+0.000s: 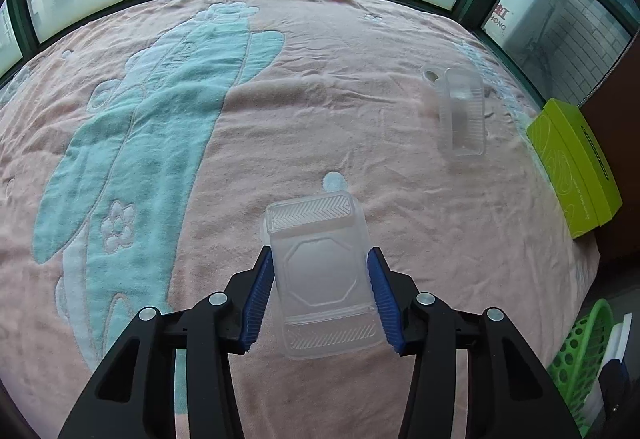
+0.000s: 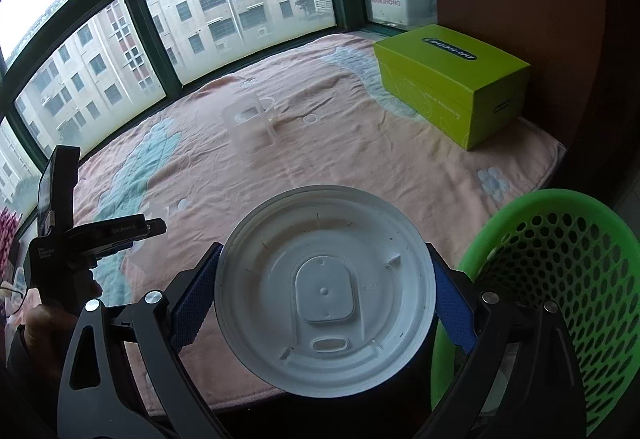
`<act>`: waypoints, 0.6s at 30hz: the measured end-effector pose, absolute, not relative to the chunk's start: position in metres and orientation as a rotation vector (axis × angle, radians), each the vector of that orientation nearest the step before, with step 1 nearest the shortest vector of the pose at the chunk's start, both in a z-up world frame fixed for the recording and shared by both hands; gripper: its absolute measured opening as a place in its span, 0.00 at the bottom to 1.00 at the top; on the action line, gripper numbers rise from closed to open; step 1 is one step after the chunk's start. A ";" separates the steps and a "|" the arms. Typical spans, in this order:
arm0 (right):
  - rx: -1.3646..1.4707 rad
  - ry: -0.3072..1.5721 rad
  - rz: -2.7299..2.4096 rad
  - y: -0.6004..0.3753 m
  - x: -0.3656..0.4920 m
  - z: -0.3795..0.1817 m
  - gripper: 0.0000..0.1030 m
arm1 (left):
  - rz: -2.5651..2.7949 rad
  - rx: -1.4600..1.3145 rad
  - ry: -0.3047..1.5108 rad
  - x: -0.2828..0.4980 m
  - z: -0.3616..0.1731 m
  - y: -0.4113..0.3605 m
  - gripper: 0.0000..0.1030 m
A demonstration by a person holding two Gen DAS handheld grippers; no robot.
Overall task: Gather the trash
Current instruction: 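Grasp the clear rectangular tray with the left gripper, then carry the lid over the green basket and open the right gripper while the left carries the tray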
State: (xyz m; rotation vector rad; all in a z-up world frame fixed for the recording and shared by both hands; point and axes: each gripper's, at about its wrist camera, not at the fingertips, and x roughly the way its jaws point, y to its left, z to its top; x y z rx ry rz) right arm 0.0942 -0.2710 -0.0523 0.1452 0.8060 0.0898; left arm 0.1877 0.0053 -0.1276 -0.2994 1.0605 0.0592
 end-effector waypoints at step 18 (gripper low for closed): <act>0.152 0.701 -0.045 -0.327 0.025 -0.014 0.90 | -0.231 -0.275 0.873 0.119 -0.036 -0.068 0.45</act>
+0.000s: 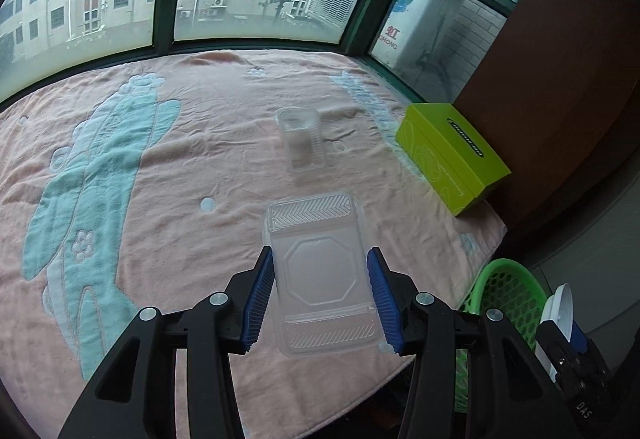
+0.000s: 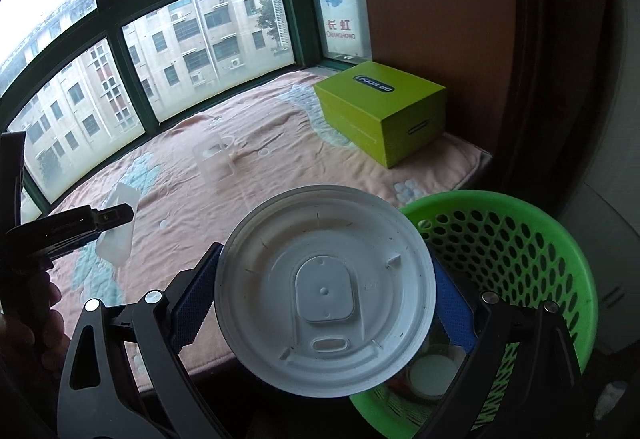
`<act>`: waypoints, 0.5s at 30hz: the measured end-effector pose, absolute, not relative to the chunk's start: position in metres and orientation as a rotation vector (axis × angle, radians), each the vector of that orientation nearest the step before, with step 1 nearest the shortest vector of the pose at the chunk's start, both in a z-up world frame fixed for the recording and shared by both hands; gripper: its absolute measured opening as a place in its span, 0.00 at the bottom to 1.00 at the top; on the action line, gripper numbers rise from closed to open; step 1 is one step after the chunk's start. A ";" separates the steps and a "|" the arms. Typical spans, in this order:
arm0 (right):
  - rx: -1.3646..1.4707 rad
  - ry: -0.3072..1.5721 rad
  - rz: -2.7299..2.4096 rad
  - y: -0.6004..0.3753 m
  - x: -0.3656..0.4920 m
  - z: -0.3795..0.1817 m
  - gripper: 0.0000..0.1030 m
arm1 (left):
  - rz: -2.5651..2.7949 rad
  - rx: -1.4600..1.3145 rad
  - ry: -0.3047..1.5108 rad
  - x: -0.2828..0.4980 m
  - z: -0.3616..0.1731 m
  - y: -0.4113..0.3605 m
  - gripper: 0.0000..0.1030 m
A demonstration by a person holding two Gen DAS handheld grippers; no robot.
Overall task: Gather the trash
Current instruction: 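Carry the lid over the green basket and open the right gripper while the left carries the tray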
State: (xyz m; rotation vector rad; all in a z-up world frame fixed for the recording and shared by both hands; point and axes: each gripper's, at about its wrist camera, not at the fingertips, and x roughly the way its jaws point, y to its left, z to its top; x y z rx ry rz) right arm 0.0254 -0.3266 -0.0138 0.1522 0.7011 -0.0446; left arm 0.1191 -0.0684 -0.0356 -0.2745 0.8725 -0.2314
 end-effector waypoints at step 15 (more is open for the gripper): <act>0.135 0.676 -0.211 -0.375 -0.015 -0.011 0.91 | -0.418 -0.217 0.803 0.091 0.005 -0.139 0.45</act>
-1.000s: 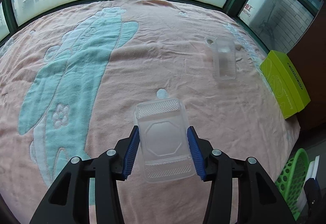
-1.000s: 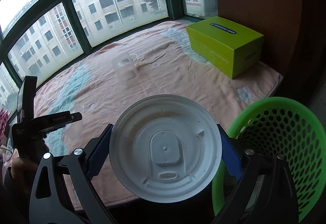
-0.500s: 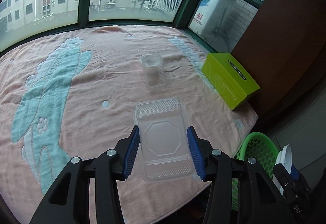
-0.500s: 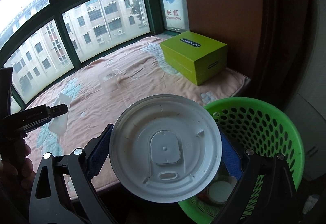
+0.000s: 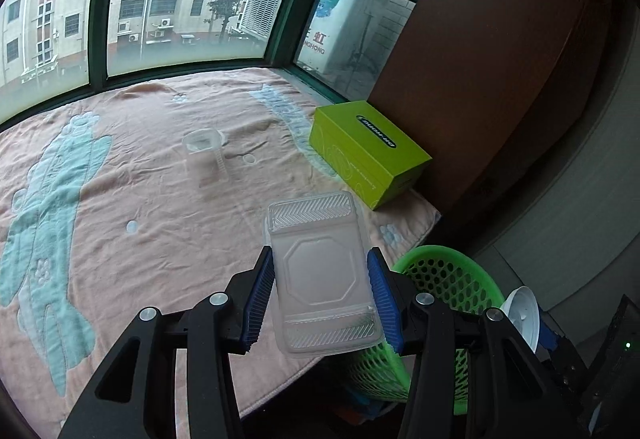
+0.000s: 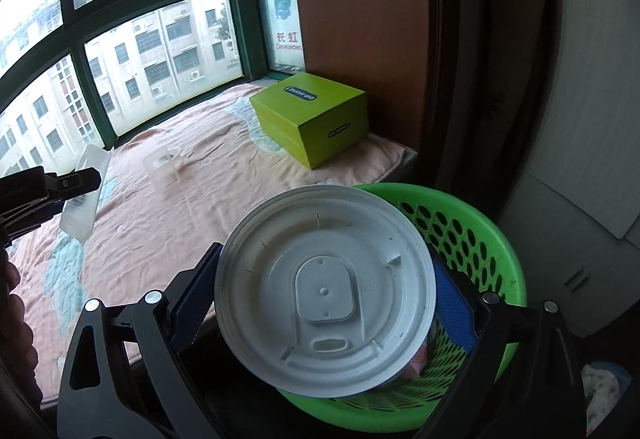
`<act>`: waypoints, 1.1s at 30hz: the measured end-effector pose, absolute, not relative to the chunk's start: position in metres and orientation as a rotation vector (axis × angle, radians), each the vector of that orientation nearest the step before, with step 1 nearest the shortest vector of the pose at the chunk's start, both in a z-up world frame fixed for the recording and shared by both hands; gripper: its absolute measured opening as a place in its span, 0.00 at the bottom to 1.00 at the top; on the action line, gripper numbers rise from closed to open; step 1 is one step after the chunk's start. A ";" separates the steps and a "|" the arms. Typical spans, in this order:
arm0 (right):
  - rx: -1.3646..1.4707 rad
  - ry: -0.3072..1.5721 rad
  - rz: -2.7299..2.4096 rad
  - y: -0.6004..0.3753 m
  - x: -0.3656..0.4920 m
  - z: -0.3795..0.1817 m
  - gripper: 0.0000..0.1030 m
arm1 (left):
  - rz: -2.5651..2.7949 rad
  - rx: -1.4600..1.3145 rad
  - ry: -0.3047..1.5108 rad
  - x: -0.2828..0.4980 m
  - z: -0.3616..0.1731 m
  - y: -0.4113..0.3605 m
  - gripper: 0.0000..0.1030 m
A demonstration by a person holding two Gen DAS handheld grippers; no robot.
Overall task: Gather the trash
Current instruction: 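Carry the lid over the green basket and open the right gripper while the left carries the tray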
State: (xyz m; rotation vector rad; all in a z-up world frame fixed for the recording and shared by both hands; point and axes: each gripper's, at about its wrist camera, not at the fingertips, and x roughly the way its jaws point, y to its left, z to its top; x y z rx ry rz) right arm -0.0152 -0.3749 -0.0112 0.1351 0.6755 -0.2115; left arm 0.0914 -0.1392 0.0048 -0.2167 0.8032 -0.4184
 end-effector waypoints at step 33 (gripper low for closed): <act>0.146 0.633 -0.311 -0.416 -0.032 -0.009 0.95 | -0.574 -0.140 0.762 0.065 0.024 -0.198 0.45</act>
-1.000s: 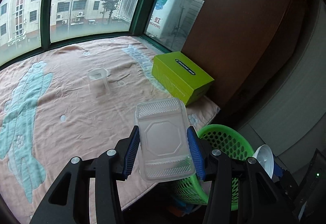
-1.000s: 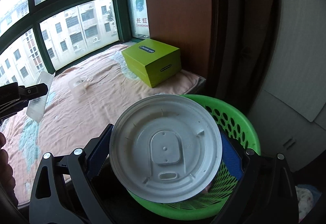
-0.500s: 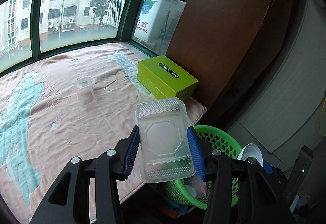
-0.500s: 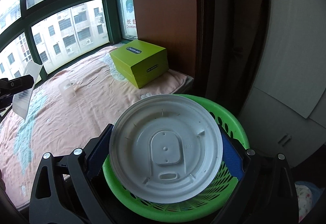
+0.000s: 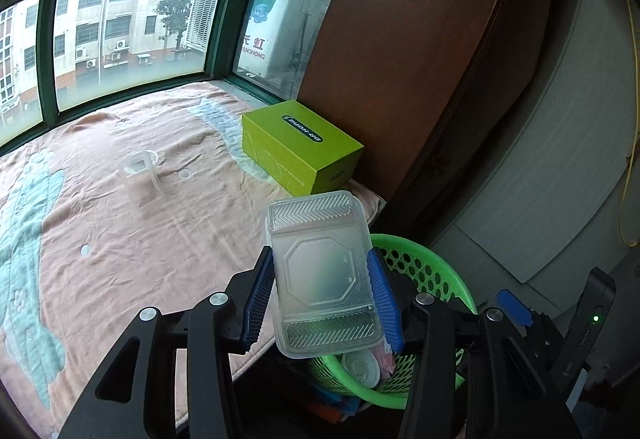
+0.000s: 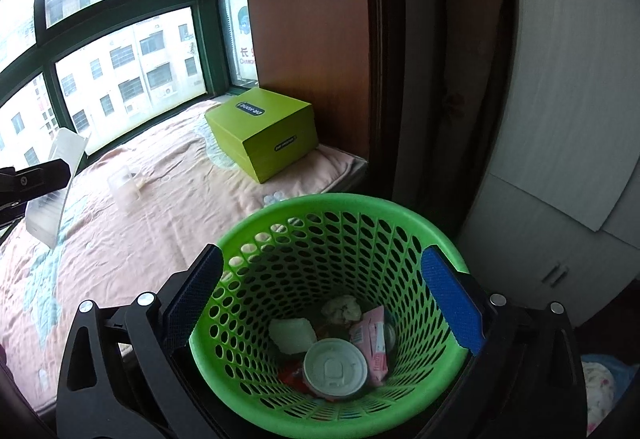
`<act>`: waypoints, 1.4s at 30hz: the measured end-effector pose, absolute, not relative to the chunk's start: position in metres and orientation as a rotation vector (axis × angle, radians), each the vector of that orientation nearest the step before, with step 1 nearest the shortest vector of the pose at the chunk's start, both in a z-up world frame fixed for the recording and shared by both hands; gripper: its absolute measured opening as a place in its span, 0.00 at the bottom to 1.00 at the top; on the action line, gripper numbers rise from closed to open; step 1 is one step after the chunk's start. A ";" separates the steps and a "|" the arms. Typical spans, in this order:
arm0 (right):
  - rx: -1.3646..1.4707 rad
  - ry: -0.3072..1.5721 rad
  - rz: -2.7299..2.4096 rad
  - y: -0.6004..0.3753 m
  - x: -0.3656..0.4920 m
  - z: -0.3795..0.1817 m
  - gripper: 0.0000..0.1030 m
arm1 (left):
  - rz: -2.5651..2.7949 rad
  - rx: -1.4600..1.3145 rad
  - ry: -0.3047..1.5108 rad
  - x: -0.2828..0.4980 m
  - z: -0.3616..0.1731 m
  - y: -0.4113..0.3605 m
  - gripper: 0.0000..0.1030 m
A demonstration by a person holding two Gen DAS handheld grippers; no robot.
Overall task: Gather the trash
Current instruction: 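Carry the lid over the green basket and open the right gripper while the left carries the tray, then open the left gripper over the green basket to drop the clear tray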
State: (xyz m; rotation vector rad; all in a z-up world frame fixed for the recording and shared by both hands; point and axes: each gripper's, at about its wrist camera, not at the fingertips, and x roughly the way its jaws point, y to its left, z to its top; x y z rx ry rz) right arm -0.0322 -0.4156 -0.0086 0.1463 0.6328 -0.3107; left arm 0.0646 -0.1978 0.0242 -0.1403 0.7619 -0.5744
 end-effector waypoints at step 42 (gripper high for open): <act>0.218 0.556 -0.505 -0.472 -0.094 0.008 0.95 | -0.742 0.032 0.803 0.037 0.002 -0.303 0.47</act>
